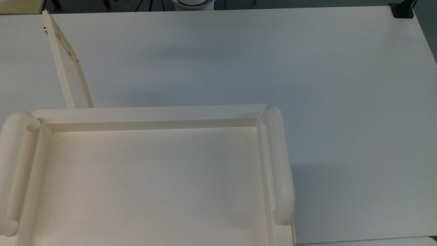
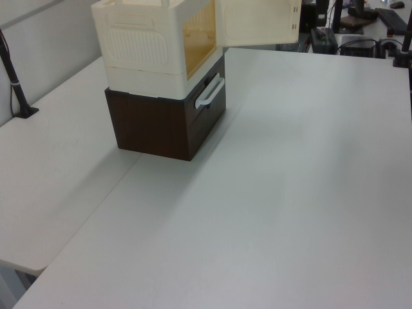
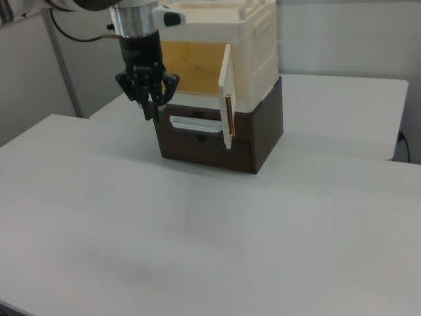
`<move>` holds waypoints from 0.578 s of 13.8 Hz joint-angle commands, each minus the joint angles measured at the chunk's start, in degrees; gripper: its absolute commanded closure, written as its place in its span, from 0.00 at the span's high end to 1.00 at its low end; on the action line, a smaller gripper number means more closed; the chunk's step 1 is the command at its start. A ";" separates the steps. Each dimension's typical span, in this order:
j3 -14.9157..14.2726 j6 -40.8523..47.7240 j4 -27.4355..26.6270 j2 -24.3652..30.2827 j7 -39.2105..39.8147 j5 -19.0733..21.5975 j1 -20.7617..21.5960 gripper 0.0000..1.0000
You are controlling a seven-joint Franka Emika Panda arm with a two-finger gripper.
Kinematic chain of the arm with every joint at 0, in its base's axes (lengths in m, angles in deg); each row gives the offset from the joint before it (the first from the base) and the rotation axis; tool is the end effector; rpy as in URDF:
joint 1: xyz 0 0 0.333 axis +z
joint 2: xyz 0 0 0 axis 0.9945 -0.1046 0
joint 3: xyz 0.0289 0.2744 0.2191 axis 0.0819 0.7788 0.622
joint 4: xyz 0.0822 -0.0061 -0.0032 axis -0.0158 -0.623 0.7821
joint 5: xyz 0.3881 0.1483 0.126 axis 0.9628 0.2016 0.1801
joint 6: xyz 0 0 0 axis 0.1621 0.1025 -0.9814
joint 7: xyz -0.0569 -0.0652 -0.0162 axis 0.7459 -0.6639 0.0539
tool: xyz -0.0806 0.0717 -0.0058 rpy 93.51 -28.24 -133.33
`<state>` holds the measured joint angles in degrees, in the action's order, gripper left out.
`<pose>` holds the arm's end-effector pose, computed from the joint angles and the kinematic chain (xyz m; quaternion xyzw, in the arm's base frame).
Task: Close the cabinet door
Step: 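Move the gripper to the inner edge of the open cream door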
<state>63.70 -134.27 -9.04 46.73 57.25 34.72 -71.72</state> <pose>0.5976 -0.1023 0.6992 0.9977 0.0642 -0.0217 0.0005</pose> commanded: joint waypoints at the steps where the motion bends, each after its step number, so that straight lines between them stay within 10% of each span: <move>1: -3.33 -6.18 1.43 1.03 2.57 3.85 0.56 0.21; 8: -11.50 -28.07 1.17 0.76 1.87 13.00 -0.06 0.21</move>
<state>54.87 -156.30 -7.14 47.16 58.68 44.31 -71.94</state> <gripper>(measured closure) 0.793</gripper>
